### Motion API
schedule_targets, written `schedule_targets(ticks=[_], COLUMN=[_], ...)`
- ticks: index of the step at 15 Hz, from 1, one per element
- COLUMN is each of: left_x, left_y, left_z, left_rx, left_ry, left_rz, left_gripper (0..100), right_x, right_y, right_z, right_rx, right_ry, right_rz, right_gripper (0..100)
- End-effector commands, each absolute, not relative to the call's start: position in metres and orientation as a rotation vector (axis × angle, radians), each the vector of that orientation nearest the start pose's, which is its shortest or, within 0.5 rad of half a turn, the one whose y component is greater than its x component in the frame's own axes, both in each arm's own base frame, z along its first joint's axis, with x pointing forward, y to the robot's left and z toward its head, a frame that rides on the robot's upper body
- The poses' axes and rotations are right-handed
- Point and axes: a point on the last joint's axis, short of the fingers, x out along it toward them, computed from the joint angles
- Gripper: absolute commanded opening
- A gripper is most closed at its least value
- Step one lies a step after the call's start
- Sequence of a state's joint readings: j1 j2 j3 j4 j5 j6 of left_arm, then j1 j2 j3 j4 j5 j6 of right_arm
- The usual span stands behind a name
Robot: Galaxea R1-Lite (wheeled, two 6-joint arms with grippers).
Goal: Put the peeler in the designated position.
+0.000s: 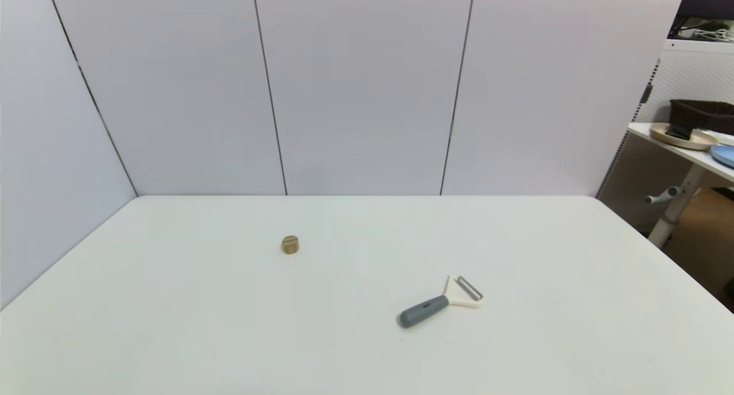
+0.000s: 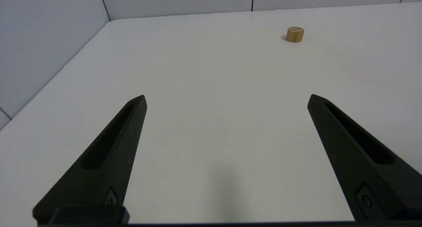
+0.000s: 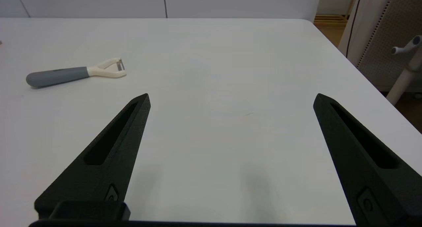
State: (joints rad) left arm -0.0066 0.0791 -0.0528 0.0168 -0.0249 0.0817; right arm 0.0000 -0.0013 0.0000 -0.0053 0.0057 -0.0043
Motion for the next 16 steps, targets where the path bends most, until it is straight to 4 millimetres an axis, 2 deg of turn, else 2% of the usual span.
schedule_targets(ticks=[1, 2, 3, 5, 7, 9, 12, 16], left_x=[0.008, 0.021, 0.048, 0.097, 0.153, 0.203, 0.248, 0.276], left_y=[-0.003, -0.005, -0.007, -0.014, -0.031, -0.061, -0.110, -0.173], left_z=[0.157, 0.175, 0.196, 0.217, 0.223, 0.222, 0.218, 0.207], left_rx=[0.194, 0.201, 0.258, 0.352, 0.401, 0.416, 0.449, 0.489], left_ry=[0.217, 0.276, 0.341, 0.412, 0.463, 0.504, 0.523, 0.518], left_rz=[-0.181, -0.241, -0.330, -0.459, -0.619, -0.761, -0.898, -1.039], left_gripper=[100, 100, 100, 100, 100, 100, 100, 100], right_x=[-0.023, -0.023, -0.023, -0.023, -0.023, -0.023, -0.023, -0.023], right_y=[0.000, 0.000, 0.000, 0.000, 0.000, 0.000, 0.000, 0.000], right_z=[0.076, 0.076, 0.076, 0.076, 0.076, 0.076, 0.076, 0.076], right_rx=[-0.005, -0.005, -0.005, -0.005, -0.005, -0.005, -0.005, -0.005], right_ry=[-0.008, -0.008, -0.008, -0.008, -0.008, -0.008, -0.008, -0.008], right_rz=[0.006, 0.006, 0.006, 0.006, 0.006, 0.006, 0.006, 0.006], right_gripper=[100, 100, 100, 100, 100, 100, 100, 100])
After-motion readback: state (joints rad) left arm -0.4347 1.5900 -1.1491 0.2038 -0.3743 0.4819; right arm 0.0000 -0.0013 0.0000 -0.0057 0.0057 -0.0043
